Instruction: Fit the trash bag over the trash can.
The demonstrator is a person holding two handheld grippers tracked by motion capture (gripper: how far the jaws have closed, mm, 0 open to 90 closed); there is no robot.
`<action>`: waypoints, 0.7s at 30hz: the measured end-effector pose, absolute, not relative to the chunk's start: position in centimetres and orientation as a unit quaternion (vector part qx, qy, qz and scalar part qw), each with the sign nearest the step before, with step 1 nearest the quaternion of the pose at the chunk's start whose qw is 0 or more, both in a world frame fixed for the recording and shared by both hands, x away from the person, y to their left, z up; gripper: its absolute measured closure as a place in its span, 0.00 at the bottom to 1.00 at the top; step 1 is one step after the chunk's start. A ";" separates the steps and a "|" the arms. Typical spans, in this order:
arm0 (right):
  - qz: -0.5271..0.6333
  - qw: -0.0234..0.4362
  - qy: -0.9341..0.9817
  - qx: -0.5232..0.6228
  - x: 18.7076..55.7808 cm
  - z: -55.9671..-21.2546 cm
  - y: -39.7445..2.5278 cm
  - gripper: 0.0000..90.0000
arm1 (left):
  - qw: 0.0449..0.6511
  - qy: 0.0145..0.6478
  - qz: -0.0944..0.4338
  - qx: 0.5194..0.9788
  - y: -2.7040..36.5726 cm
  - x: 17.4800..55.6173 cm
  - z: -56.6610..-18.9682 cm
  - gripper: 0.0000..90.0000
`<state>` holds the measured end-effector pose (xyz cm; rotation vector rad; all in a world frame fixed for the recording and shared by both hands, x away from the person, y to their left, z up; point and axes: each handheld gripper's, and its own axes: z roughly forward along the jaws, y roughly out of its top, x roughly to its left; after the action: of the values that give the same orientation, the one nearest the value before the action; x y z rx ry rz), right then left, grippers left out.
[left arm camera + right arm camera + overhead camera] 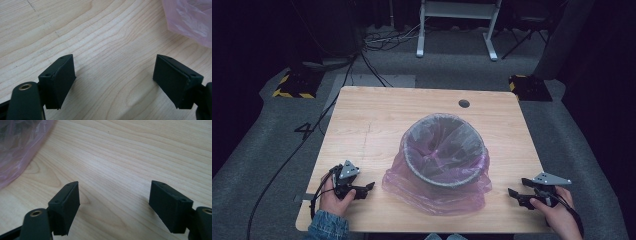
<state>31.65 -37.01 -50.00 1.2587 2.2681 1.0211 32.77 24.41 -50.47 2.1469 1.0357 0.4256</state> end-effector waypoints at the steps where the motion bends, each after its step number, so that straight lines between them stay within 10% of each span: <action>1: 0.362 0.179 0.800 0.444 31.7 -50.1 -36.8 0.26 | 0.352 0.400 0.165 0.830 24.4 32.8 -50.5 0.20; 21: 0.352 0.195 0.805 0.437 35.7 -50.4 -35.6 0.17 | 0.348 0.409 0.167 0.827 24.4 33.3 -50.5 0.16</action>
<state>35.69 -35.63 -50.41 1.2241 2.2547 0.9865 33.32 24.36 -50.49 2.1448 1.0605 0.4329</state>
